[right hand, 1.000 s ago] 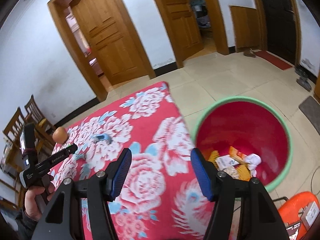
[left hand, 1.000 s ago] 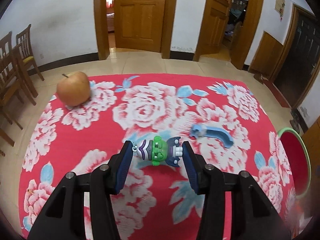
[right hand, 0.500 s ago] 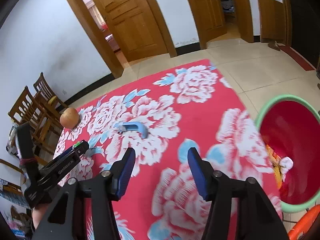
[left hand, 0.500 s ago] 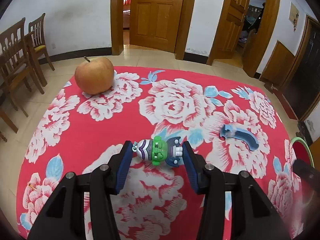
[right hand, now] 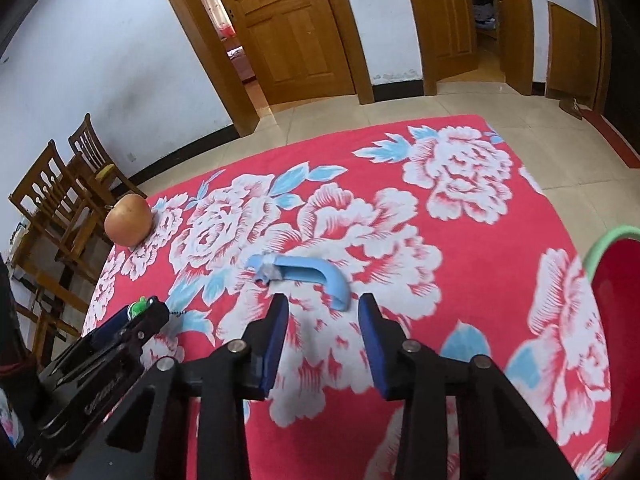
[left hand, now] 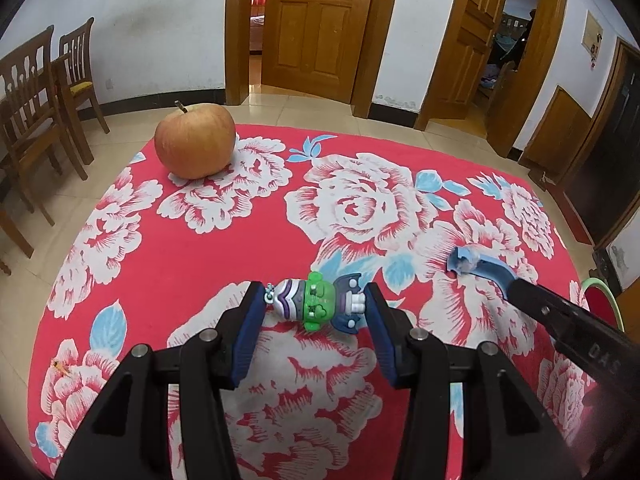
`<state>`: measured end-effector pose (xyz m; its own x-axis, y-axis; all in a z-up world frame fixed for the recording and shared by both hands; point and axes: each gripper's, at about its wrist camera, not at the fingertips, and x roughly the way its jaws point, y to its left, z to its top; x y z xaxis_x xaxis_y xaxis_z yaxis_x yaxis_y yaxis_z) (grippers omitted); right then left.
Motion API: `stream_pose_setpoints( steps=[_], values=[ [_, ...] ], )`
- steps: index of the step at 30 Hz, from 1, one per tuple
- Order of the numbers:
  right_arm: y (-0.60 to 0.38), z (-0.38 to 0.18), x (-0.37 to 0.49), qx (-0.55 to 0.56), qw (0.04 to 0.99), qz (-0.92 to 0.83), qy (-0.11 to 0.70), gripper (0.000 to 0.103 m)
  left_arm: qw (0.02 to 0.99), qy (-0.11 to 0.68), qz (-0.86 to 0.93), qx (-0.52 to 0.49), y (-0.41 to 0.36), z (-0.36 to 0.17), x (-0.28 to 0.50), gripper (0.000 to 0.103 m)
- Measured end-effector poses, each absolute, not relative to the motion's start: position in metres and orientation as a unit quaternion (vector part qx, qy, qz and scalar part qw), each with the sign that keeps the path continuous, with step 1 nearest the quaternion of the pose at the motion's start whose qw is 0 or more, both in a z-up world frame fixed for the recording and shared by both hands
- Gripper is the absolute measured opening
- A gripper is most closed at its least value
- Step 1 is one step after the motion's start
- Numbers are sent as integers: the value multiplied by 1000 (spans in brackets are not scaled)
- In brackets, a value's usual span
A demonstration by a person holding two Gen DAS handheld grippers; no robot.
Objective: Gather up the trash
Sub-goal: 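Grasp the blue plastic clip with the right gripper while the left holds the toy, then drop the blue clip into the red bucket with the right gripper while the left drops the toy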
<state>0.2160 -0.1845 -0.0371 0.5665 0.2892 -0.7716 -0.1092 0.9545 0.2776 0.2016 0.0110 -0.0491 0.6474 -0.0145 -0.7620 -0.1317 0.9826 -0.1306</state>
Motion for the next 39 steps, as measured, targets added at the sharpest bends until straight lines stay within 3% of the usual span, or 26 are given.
stream_pose_setpoints(
  steps=[9,19,39],
  values=[
    [-180,-44,225,89,886,108,443,13,902,421,32,-88,11,-51,202,50],
    [-183,-37,215,84,893,106,430,11,904,418,27,-86,8,-50,202,50],
    [-267,40,118,142,926,58,346,11,917,394,-15,-58,-25,-32,187,50]
  ],
)
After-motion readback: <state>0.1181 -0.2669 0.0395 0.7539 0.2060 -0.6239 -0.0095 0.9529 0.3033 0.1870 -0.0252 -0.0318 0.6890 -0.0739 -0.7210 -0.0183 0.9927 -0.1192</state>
